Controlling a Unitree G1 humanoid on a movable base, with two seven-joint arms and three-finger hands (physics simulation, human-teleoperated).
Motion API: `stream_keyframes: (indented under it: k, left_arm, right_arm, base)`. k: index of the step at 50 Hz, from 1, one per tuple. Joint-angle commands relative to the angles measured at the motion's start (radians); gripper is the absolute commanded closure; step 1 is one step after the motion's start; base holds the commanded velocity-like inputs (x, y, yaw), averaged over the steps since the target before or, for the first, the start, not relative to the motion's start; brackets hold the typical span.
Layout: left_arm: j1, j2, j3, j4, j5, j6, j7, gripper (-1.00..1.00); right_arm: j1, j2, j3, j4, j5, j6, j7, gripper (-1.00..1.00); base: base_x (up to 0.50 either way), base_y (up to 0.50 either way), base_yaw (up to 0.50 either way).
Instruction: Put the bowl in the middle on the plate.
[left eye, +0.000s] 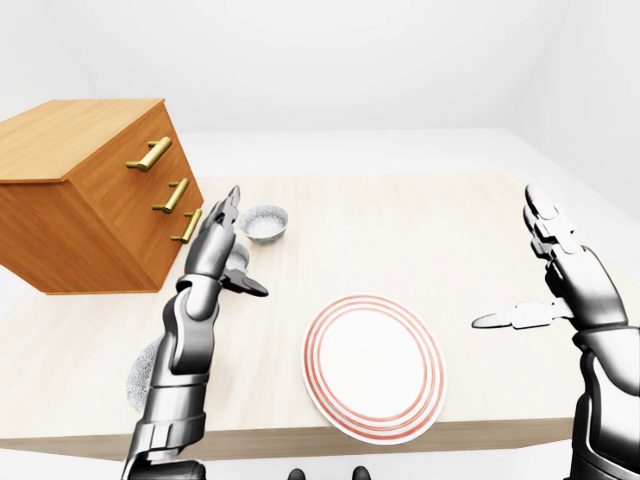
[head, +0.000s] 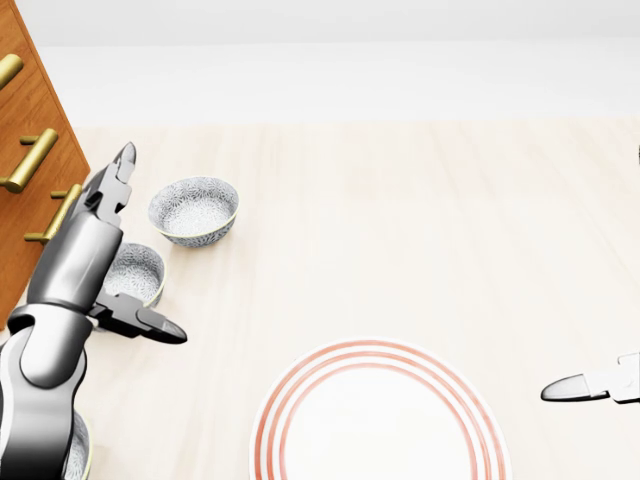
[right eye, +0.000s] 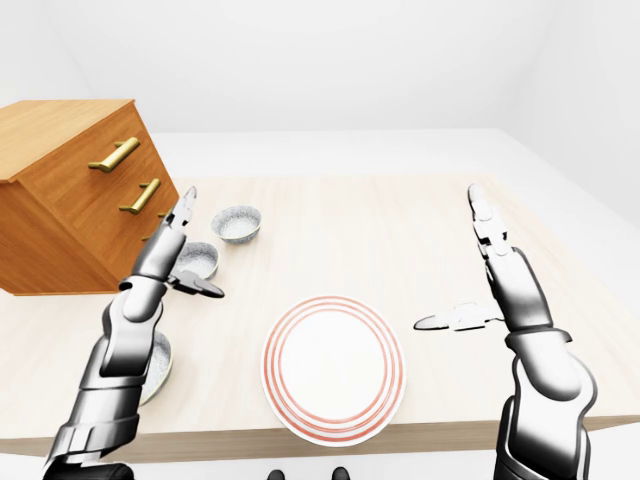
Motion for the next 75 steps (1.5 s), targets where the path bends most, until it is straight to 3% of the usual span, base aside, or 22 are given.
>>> stream_keyframes:
  k: [1, 20, 36, 40, 41, 49, 58, 66, 75]
  left_arm:
    - [-0.058, 0.049, 0.018, 0.105, 0.048, 0.000, -0.021, -1.00]
    - [-0.129, 0.102, 0.016, 0.191, 0.194, 0.000, -0.070, -1.00]
    - [-0.141, 0.109, -0.012, 0.231, 0.363, 0.000, -0.032, -1.00]
    - [-0.151, 0.108, -0.020, 0.258, 0.392, -0.010, -0.015, -1.00]
    - [-0.150, 0.110, -0.030, 0.279, 0.415, -0.026, 0.000, -1.00]
    - [-0.187, 0.104, -0.033, 0.352, 0.434, -0.051, 0.026, -1.00]
    - [-0.242, 0.107, -0.039, 0.434, 0.460, -0.023, 0.037, -1.00]
    - [-0.288, 0.119, -0.045, 0.527, 0.448, -0.034, 0.062, -1.00]
    - [-0.305, 0.118, -0.050, 0.548, 0.430, -0.020, 0.045, -1.00]
  right_arm:
    - [0.001, 0.001, 0.001, 0.003, -0.003, 0.000, 0.002, -1.00]
    - [0.000, 0.001, 0.002, -0.001, -0.006, 0.000, 0.004, -1.00]
    - [0.000, 0.000, 0.003, 0.012, -0.006, 0.000, 0.000, -1.00]
    - [0.000, -0.001, 0.002, 0.004, -0.006, 0.000, 0.003, -1.00]
    - [0.001, 0.000, 0.003, 0.002, -0.006, 0.000, 0.004, -1.00]
    - [-0.002, -0.001, 0.002, 0.001, -0.008, 0.000, 0.005, -1.00]
    - [-0.002, -0.002, 0.003, 0.008, -0.007, 0.000, 0.002, -1.00]
    - [-0.001, -0.002, 0.002, 0.006, -0.007, 0.000, 0.004, -1.00]
    - [0.000, -0.001, 0.003, 0.008, -0.008, 0.000, 0.002, -1.00]
  base:
    - [0.00, 0.00, 0.00]
    - [0.00, 0.00, 0.00]
    - [0.00, 0.00, 0.00]
    - [0.00, 0.00, 0.00]
    - [0.00, 0.00, 0.00]
    - [0.00, 0.00, 0.00]
    - [0.00, 0.00, 0.00]
    - [0.00, 0.00, 0.00]
    - [0.00, 0.00, 0.00]
